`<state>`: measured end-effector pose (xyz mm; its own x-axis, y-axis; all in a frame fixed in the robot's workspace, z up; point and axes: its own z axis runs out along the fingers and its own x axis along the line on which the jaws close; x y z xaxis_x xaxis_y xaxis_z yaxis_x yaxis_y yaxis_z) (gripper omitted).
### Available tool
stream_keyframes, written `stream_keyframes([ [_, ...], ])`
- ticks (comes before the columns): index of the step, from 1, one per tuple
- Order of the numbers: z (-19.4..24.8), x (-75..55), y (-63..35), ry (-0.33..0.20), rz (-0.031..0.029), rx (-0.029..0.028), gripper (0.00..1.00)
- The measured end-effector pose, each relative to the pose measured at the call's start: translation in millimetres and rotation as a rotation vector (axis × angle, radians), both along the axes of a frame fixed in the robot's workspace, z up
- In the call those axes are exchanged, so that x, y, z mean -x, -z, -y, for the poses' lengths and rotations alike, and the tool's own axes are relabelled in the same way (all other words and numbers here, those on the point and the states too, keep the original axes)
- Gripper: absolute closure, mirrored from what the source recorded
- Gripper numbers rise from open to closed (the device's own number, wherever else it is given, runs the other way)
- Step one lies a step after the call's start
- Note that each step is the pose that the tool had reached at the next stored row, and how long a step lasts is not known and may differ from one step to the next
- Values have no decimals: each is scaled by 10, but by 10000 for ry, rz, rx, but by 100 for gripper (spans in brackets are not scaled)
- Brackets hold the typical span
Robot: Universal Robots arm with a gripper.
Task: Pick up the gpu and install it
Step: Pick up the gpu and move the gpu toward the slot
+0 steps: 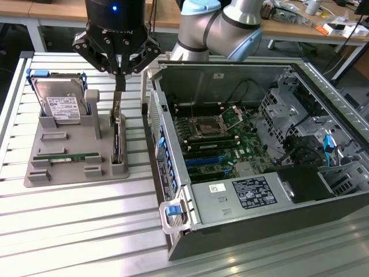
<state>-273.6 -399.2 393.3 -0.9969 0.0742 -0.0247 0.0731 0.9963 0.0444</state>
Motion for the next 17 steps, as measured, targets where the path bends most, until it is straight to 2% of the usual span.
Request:
stream_keyframes([
  [7, 0, 133, -1, -1, -1, 1, 89],
  [11, 0, 134, -1, -1, -1, 1, 89],
  [12, 0, 134, -1, -1, -1, 1, 76],
  [14, 0, 134, -1, -1, -1, 1, 64],
  [17, 0, 141, 2, -2, -2, 2, 64],
])
